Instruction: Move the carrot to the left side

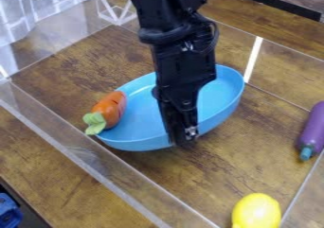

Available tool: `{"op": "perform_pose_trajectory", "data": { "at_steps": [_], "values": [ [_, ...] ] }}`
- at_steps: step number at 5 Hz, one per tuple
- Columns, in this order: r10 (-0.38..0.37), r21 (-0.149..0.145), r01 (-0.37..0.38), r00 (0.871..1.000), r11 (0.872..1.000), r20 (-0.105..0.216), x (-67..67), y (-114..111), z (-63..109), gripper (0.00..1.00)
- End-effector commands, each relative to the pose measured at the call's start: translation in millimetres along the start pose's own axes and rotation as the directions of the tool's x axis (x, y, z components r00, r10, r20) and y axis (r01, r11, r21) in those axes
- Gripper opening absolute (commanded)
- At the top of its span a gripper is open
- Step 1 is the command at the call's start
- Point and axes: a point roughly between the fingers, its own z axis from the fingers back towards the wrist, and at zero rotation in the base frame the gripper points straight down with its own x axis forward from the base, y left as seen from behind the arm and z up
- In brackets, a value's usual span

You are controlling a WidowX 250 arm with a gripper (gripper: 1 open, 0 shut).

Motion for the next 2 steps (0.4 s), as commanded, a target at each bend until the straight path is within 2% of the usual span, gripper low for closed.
{"op": "perform_pose_trajectory", "data": {
  "at_steps": [1, 2],
  "values": [
    [-0.016, 0.025, 0.015, 0.998, 1.0, 0.062, 5.0, 0.0, 17.4, 0.0],
    [-0.017, 0.019, 0.016, 0.998, 1.0, 0.068, 5.6, -1.2, 17.7, 0.0]
  ]
}}
